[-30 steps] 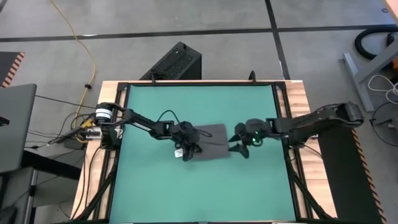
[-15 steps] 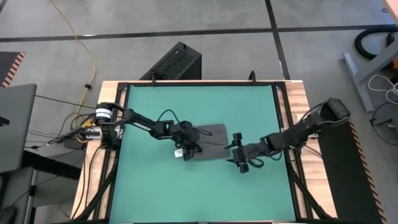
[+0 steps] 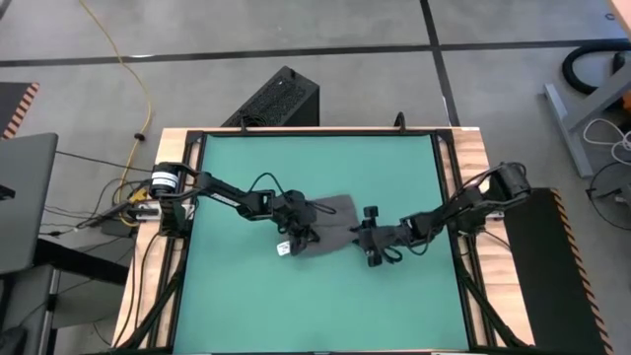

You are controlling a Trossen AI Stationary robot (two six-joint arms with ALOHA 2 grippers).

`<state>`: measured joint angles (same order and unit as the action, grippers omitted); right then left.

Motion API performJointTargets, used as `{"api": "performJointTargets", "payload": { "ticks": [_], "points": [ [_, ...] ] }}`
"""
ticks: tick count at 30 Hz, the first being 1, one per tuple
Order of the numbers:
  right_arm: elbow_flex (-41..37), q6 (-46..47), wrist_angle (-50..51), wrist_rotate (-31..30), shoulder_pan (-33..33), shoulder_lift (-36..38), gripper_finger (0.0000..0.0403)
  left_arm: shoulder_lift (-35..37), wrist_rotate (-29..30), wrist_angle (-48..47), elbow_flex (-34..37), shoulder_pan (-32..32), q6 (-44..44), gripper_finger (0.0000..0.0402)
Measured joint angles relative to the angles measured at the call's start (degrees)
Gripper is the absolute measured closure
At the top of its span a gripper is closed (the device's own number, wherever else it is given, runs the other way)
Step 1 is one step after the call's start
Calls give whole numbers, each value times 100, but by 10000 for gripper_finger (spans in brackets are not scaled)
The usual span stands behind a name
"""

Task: Roll towel
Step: Roll the gray towel

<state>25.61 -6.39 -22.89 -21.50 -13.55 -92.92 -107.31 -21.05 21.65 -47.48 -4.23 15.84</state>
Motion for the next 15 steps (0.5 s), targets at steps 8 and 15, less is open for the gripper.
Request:
{"api": "performJointTargets", "payload": {
  "ticks": [8,15],
  "points": [
    [-2,1092,453,2353,456,571,344,-2,-293,19,0,51,-45,402],
    [-22,3045,758,4896,801,743,344,-13,-525,768,11,432,-12,402]
  ]
}}
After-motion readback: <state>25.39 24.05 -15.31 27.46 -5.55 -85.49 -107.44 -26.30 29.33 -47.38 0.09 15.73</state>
